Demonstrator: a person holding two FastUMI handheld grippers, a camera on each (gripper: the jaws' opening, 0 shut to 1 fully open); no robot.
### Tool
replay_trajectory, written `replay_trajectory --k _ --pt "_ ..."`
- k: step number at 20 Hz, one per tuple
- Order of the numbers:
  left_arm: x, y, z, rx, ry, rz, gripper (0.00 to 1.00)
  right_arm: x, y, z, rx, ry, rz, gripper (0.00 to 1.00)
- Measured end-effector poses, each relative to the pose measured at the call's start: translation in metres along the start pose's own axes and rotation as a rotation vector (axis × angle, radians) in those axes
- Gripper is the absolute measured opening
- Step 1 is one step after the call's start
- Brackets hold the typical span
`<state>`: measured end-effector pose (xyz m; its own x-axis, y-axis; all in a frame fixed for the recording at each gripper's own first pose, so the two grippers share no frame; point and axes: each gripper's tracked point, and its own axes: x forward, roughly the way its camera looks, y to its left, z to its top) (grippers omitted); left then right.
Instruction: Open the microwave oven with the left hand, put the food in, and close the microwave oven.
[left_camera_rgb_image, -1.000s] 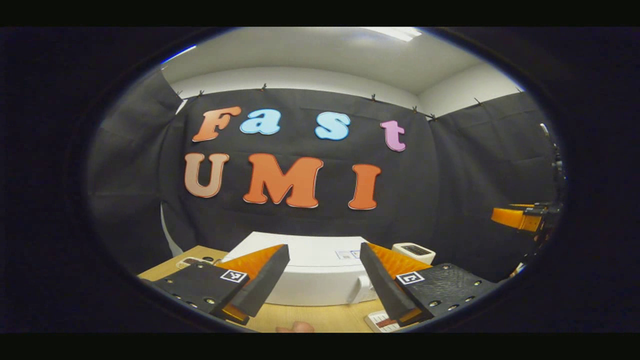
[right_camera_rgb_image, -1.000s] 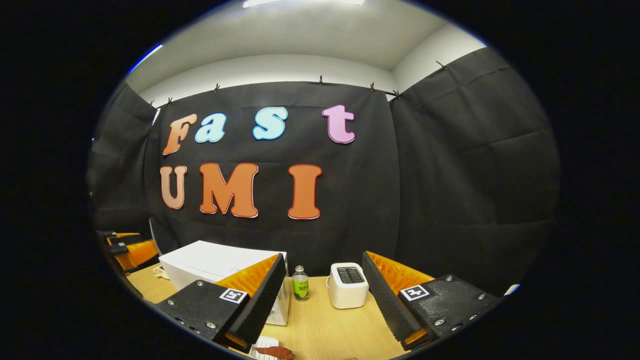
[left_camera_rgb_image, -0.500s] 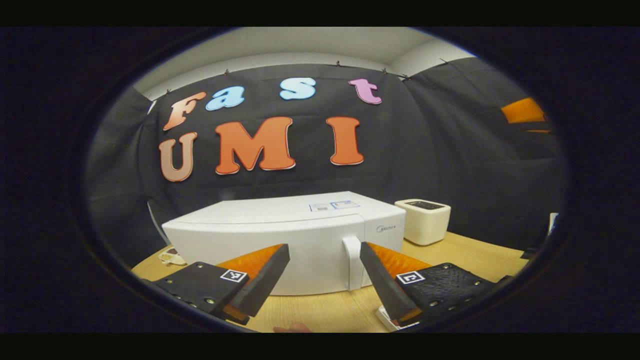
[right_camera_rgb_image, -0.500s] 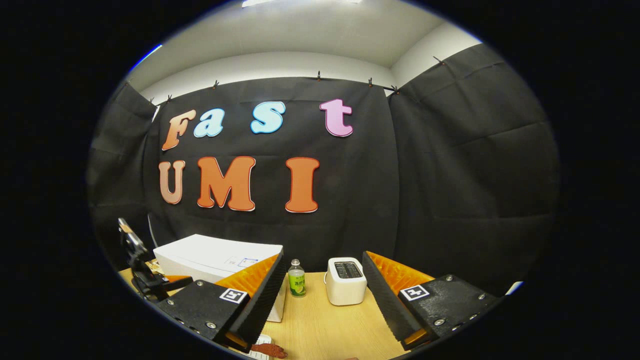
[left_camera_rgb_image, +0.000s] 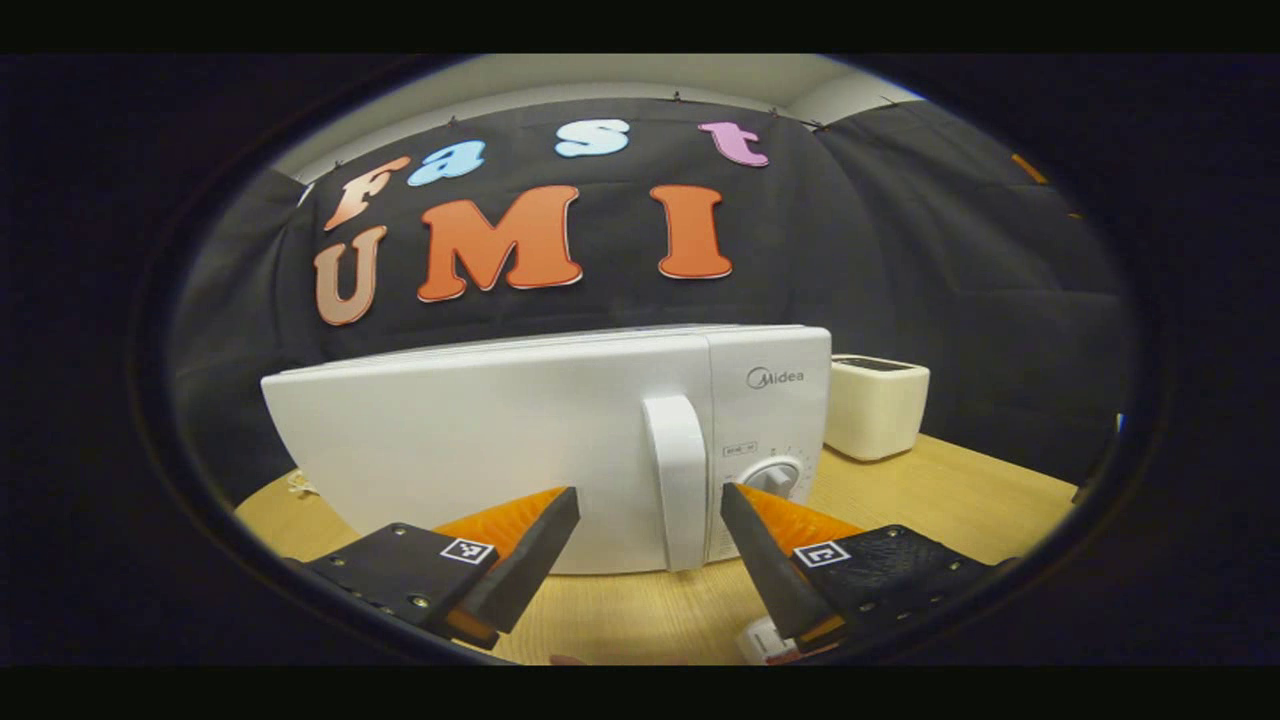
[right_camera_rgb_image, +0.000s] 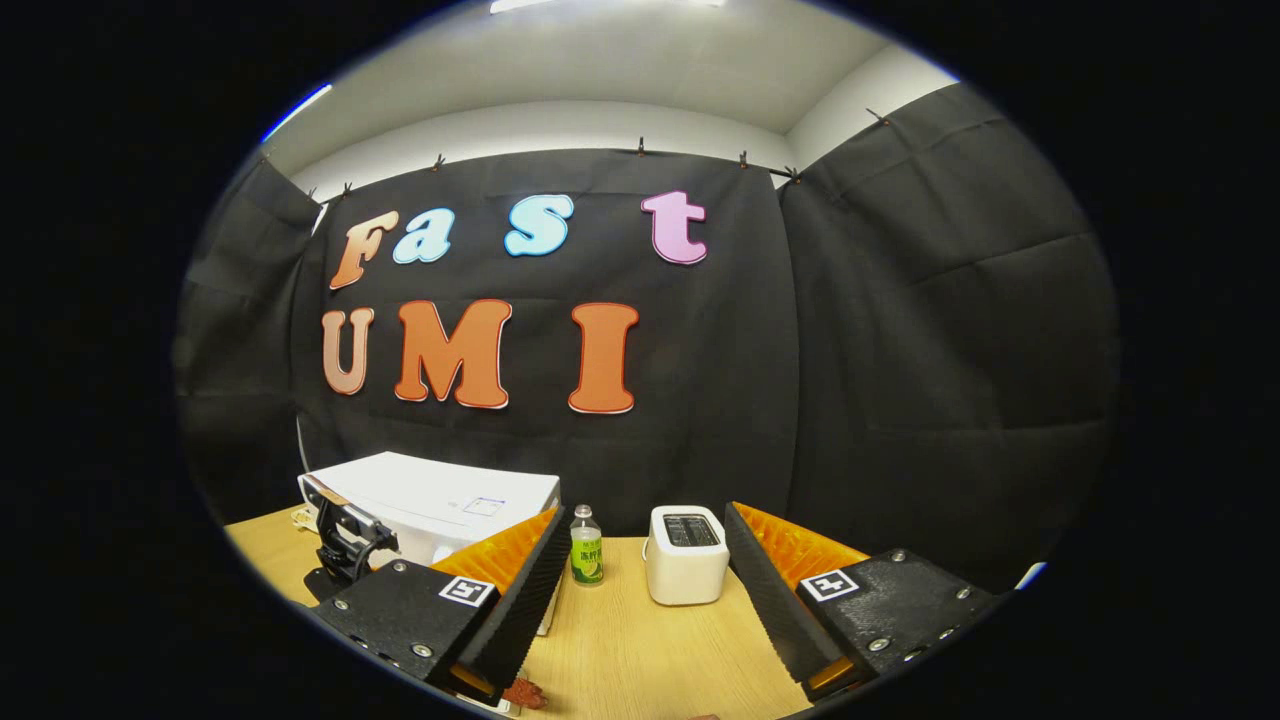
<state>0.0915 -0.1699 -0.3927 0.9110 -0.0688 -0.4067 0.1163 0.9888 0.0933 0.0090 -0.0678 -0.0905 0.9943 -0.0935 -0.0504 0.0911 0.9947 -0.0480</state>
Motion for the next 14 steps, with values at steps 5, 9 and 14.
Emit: replay_trajectory --k 5,9,14 --pt "0.012 -0.002 -0.012 0.011 0.029 0.004 0.89 0.005 -0.008 -0.013 -0.025 0.007 -0.014 0.95" --pt "0.013 -0.017 -0.021 -0.018 0.061 -0.031 0.48 0.004 -0.007 -0.02 -0.006 0.018 0.001 0.95" --pt "0.006 -0.018 -0.019 -0.092 0.025 -0.046 0.18 0.002 -0.013 -0.026 -0.035 0.019 -0.008 0.96"
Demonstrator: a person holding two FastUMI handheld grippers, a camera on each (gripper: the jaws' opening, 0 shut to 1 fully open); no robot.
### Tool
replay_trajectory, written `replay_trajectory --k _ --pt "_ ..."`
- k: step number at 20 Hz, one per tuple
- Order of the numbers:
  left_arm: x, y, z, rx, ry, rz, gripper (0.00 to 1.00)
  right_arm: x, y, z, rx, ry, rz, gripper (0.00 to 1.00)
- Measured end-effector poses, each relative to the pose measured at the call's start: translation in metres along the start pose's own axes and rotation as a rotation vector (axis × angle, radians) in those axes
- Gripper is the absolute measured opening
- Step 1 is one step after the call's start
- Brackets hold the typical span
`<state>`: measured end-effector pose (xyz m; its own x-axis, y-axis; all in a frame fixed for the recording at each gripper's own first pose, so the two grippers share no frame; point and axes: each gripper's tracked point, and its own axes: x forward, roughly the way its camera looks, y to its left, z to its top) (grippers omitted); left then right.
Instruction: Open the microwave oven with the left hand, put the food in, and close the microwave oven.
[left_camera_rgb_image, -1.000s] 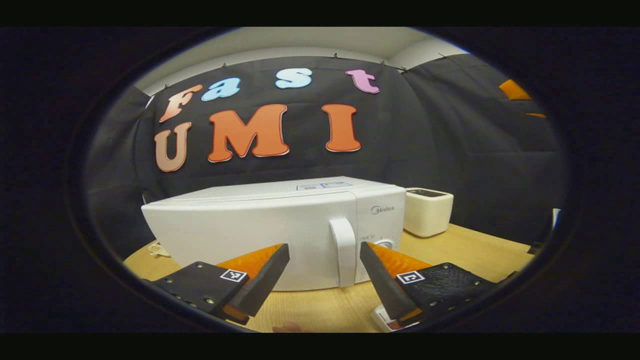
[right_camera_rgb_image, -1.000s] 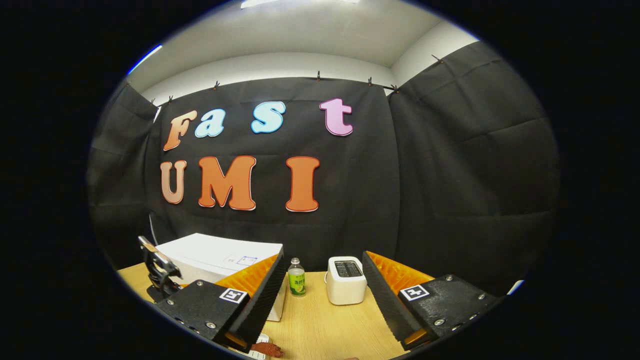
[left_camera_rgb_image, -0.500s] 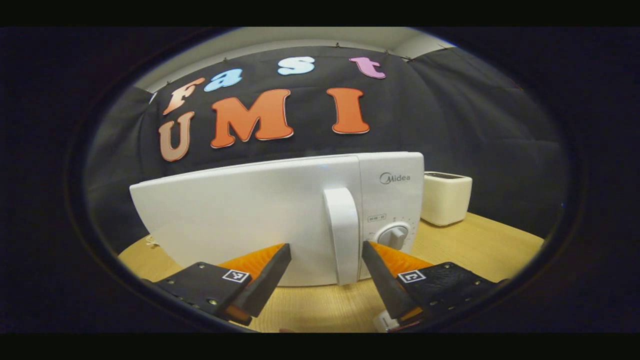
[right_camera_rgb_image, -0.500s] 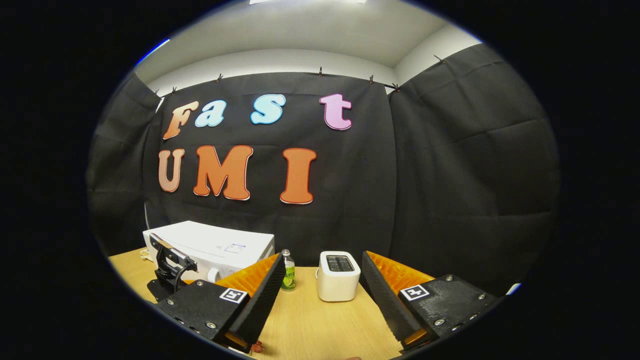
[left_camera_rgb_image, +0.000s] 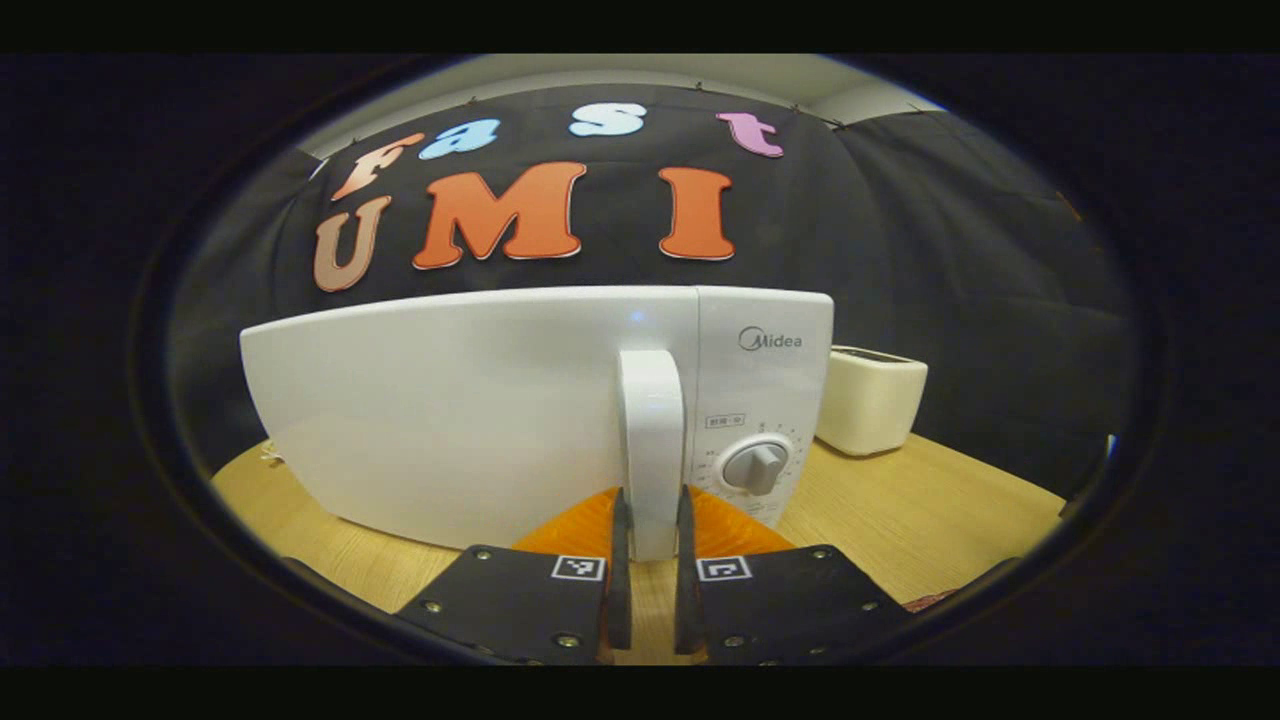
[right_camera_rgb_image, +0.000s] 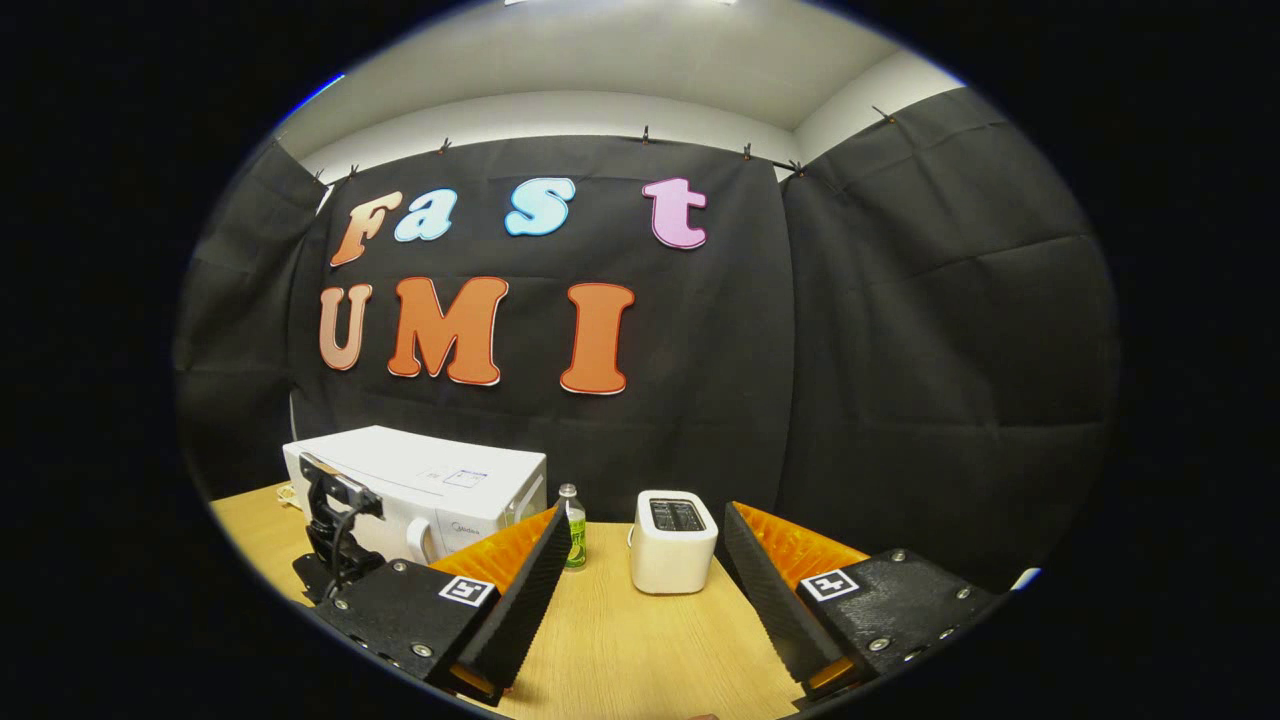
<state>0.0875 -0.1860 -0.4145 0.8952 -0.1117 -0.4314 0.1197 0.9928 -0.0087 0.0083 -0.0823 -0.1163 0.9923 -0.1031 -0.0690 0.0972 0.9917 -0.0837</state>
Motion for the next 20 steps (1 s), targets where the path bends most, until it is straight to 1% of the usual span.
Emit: replay_trajectory --k 1,2,3,4,5,6,7,8,9,10,11,14,16,17,18,20 --pt "0.001 -0.002 -0.002 0.007 0.003 -0.013 0.15 0.001 -0.001 -0.002 0.006 0.002 -0.003 0.96" --pt "-0.002 -0.003 -0.005 0.001 0.006 -0.025 0.15 0.0 -0.001 -0.006 0.016 0.008 -0.005 0.96" --pt "-0.002 -0.002 -0.003 -0.006 0.003 -0.034 0.12 0.001 -0.001 -0.011 0.023 0.016 -0.003 0.95" --pt "-0.008 -0.002 -0.007 -0.021 0.018 -0.043 0.11 0.003 0.0 -0.016 0.03 0.027 -0.003 0.95" --pt "-0.018 -0.002 -0.004 -0.037 -0.005 -0.044 0.12 0.005 0.001 -0.019 0.034 0.037 -0.003 0.95" --pt "-0.025 -0.001 -0.007 -0.03 -0.006 -0.058 0.11 0.005 0.001 -0.022 0.038 0.042 -0.005 0.95" --pt "-0.035 -0.002 -0.007 -0.016 -0.012 -0.08 0.03 0.005 0.002 -0.024 0.042 0.045 -0.005 0.95" --pt "-0.048 -0.002 -0.011 -0.012 -0.011 -0.107 0.1 0.005 0.004 -0.025 0.044 0.046 0.002 0.95" --pt "-0.06 0.0 -0.015 -0.013 -0.004 -0.135 0.03 0.004 0.006 -0.026 0.047 0.046 0.005 0.95" --pt "-0.073 0.002 -0.015 -0.017 -0.001 -0.162 0.17 0.001 0.009 -0.028 0.048 0.048 0.01 0.95" --pt "-0.088 0.004 -0.018 -0.014 0.002 -0.186 0.1 -0.003 0.014 -0.029 0.048 0.049 0.017 0.95" --pt "-0.135 0.02 -0.024 0.024 0.002 -0.243 0.1 -0.014 0.026 -0.032 0.048 0.052 0.029 0.95" --pt "-0.165 0.035 -0.031 0.02 -0.001 -0.264 0.1 -0.02 0.033 -0.036 0.053 0.061 0.037 0.96" --pt "-0.18 0.043 -0.032 0.022 -0.004 -0.271 0.03 -0.023 0.038 -0.037 0.058 0.066 0.039 0.96" --pt "-0.195 0.052 -0.034 0.026 -0.007 -0.276 0.1 -0.025 0.043 -0.039 0.063 0.07 0.044 0.96" --pt "-0.219 0.072 -0.038 0.025 -0.007 -0.271 0.1 -0.03 0.057 -0.041 0.072 0.076 0.058 0.96"
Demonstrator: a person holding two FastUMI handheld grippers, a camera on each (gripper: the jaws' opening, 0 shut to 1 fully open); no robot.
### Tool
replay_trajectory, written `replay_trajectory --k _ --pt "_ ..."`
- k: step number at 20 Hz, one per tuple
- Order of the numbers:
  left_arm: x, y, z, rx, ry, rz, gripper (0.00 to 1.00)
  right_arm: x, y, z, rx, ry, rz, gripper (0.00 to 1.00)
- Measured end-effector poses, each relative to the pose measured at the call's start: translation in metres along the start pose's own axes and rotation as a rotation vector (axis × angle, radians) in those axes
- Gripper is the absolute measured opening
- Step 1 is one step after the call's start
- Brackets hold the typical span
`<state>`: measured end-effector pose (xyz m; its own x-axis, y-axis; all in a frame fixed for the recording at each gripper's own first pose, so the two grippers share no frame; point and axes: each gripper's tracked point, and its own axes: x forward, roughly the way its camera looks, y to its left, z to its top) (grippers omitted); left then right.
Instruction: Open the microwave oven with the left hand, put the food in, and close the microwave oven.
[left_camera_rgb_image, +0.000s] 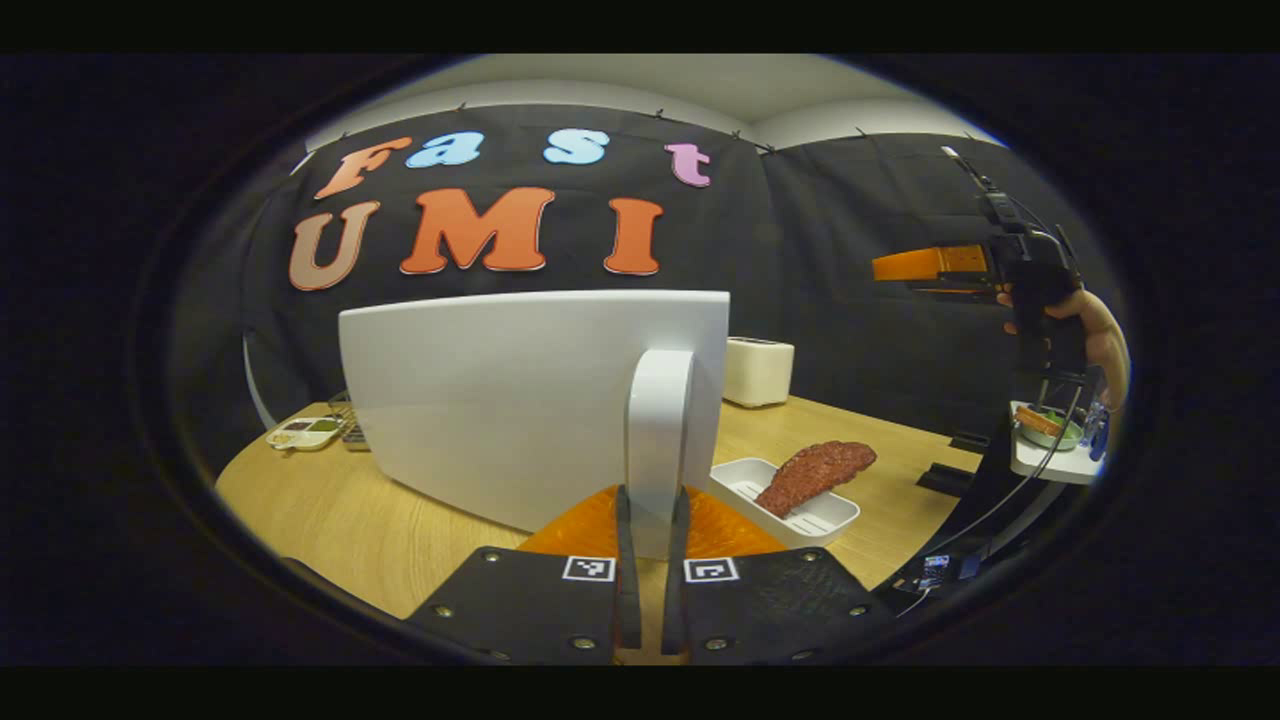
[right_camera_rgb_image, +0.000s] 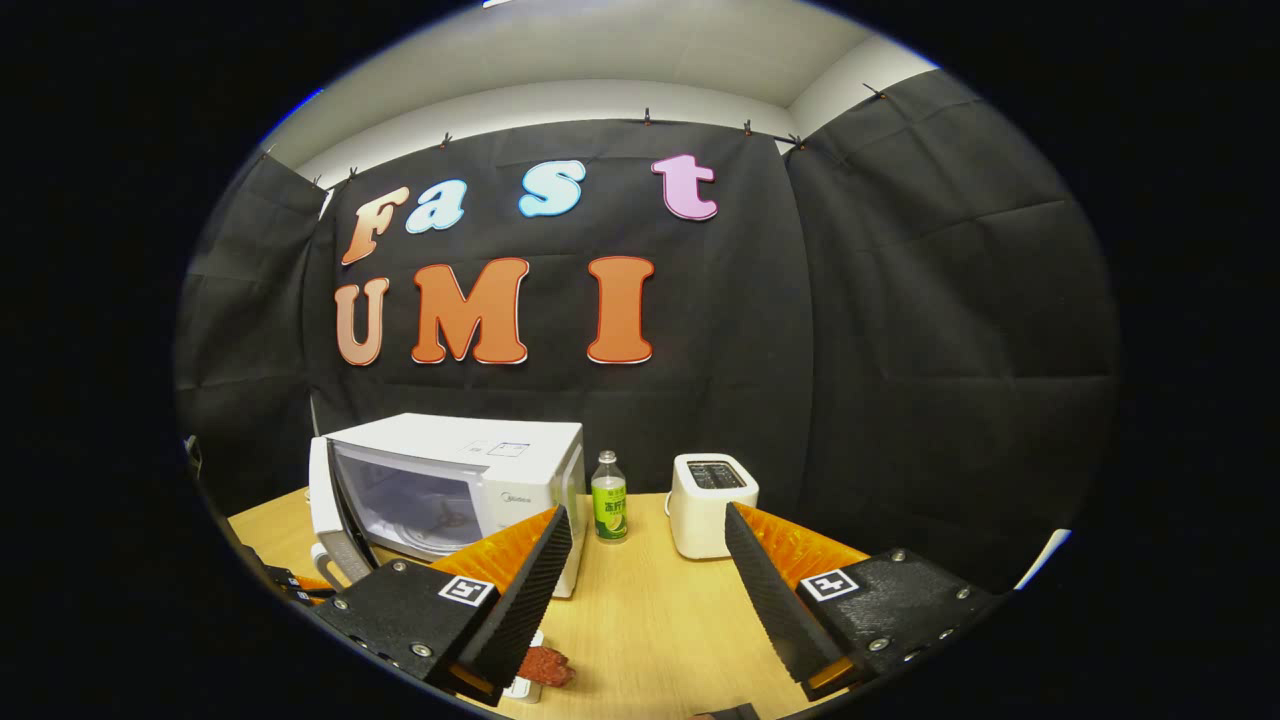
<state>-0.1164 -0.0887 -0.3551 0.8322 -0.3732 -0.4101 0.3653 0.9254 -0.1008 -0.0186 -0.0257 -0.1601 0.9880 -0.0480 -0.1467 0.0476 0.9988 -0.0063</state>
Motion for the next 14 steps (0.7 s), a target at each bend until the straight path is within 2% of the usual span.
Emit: replay_trajectory --k 6,7,8,13,14 --pt "-0.068 0.044 -0.009 0.001 -0.003 0.108 0.1 -0.005 0.047 -0.014 -0.01 0.017 0.067 0.96" --pt "-0.079 0.053 -0.01 -0.004 -0.004 0.13 0.03 -0.005 0.052 -0.017 -0.005 0.026 0.077 0.96" --pt "-0.091 0.064 -0.011 -0.011 0.0 0.16 0.09 -0.006 0.059 -0.021 0.003 0.032 0.085 0.96" --pt "-0.168 0.135 -0.012 0.048 -0.022 0.407 0.18 -0.009 0.079 -0.03 0.006 0.042 0.103 0.96" --pt "-0.182 0.145 -0.013 0.053 -0.019 0.44 0.35 -0.009 0.082 -0.032 0.005 0.045 0.104 0.96"
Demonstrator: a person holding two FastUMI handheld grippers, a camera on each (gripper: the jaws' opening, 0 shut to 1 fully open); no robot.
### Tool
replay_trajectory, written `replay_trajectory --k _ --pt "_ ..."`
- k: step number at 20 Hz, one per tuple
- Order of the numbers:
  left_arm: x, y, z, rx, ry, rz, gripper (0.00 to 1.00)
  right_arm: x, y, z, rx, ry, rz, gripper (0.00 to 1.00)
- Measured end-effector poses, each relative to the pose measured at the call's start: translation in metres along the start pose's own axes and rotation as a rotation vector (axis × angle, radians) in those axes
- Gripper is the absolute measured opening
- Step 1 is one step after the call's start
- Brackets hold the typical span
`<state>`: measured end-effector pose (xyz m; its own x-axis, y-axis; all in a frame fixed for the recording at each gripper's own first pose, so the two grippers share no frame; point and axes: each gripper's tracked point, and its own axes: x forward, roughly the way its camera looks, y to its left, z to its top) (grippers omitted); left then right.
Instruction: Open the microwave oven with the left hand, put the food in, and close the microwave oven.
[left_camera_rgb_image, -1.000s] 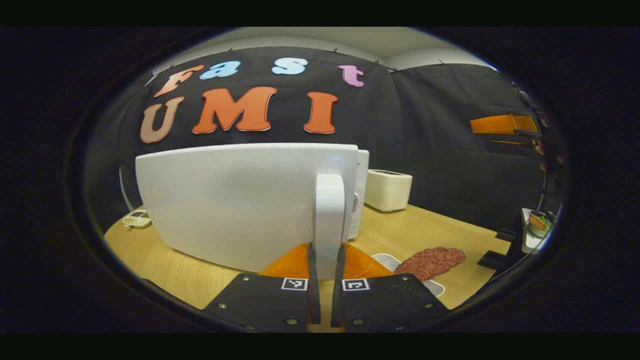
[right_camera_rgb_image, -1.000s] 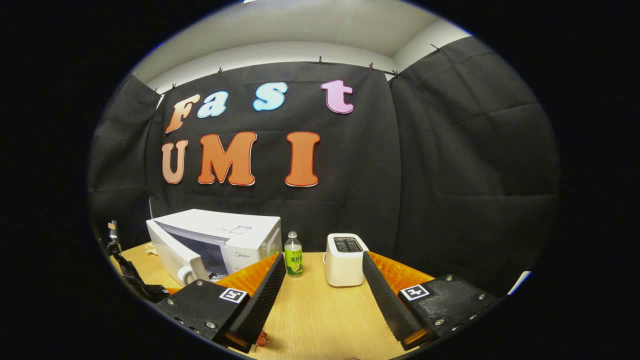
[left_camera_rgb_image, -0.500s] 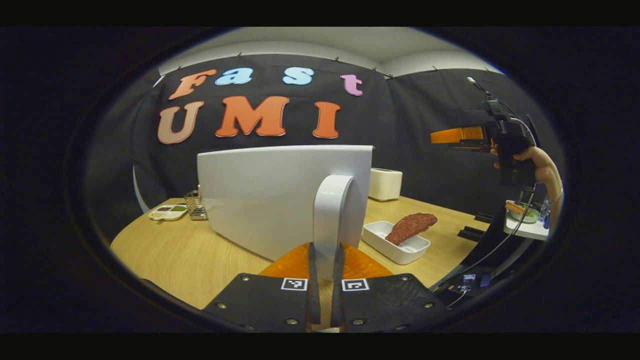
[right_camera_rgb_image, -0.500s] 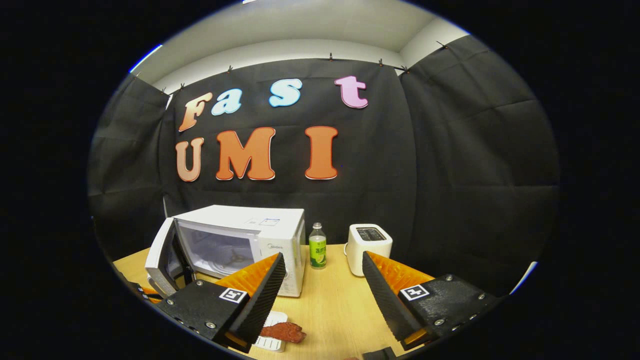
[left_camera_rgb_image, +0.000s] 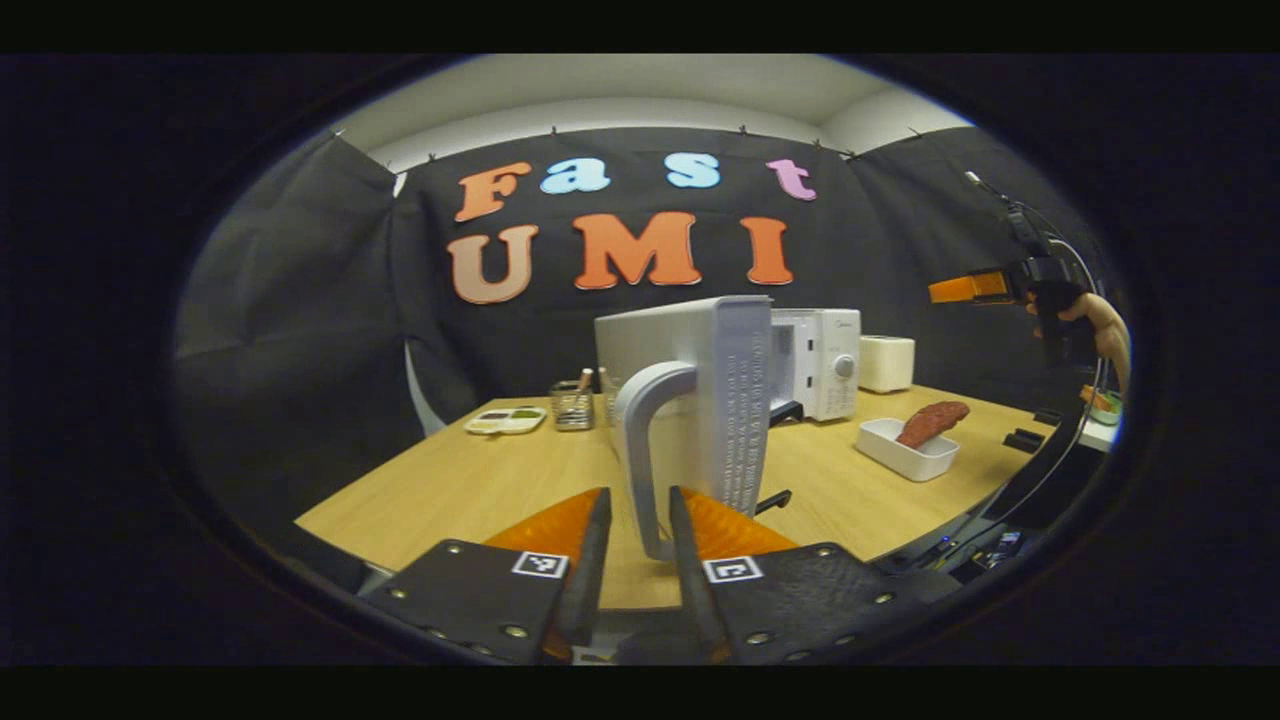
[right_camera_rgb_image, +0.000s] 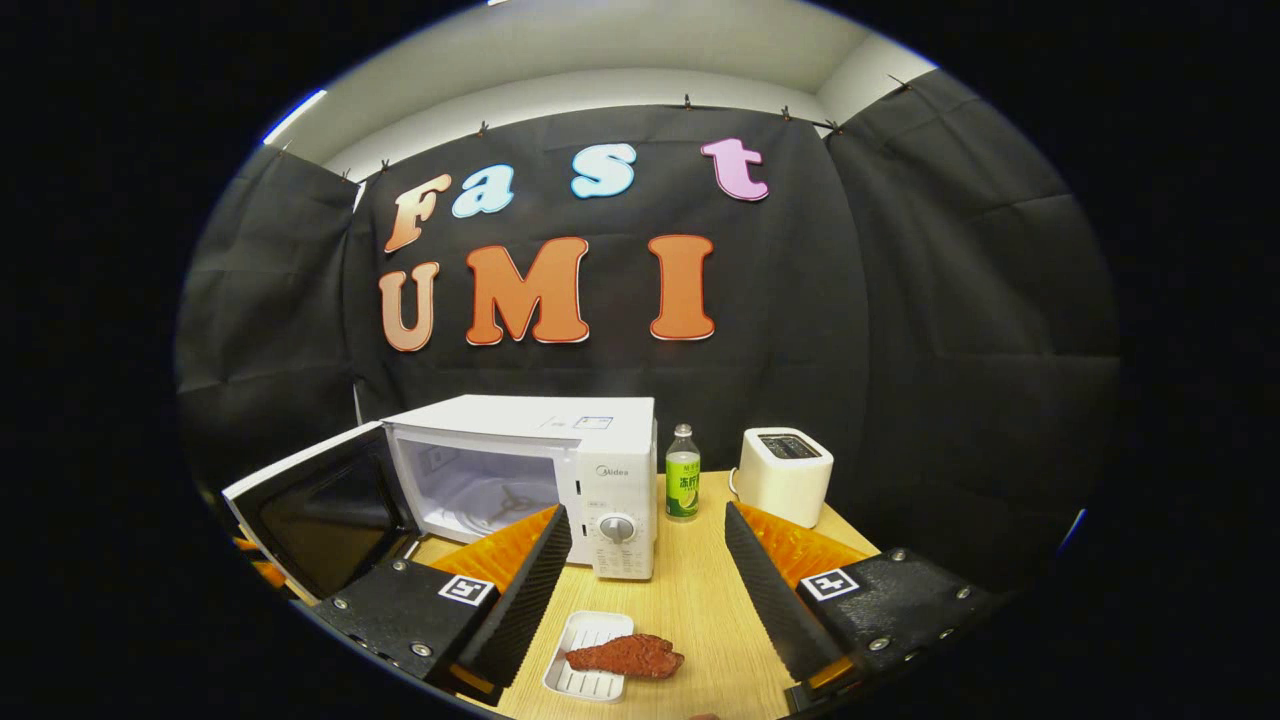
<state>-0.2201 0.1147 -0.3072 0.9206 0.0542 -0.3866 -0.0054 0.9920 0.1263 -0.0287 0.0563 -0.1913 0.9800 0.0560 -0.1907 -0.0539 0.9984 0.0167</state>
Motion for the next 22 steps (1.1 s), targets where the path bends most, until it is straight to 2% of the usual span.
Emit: replay_trajectory --k 1,2,3,4,5,12,18,22 --pt "-0.006 0.012 0.0 -0.011 0.001 0.017 0.43 0.0 0.004 -0.003 0.003 0.003 0.003 0.96" --pt "-0.011 0.02 -0.002 -0.04 -0.002 0.025 0.43 -0.001 0.007 -0.006 0.01 0.006 0.005 0.96" --pt "-0.017 0.029 -0.004 -0.079 -0.005 0.028 0.51 -0.001 0.01 -0.009 0.019 0.01 0.006 0.96" --pt "-0.019 0.036 -0.008 -0.116 0.003 0.033 0.64 -0.002 0.012 -0.013 0.03 0.011 0.008 0.96" --pt "-0.024 0.045 -0.014 -0.143 0.012 0.039 0.87 -0.002 0.014 -0.016 0.045 0.012 0.011 0.96" --pt "-0.035 0.105 -0.012 -0.17 -0.034 0.137 0.87 -0.003 0.004 -0.057 0.247 0.072 -0.031 0.95" --pt "-0.037 0.135 -0.01 -0.192 -0.055 0.167 0.88 0.0 -0.005 -0.111 0.551 0.182 -0.07 0.95" --pt "-0.033 0.146 -0.009 -0.176 -0.061 0.174 0.88 -0.001 -0.001 -0.142 0.721 0.217 -0.075 0.94"
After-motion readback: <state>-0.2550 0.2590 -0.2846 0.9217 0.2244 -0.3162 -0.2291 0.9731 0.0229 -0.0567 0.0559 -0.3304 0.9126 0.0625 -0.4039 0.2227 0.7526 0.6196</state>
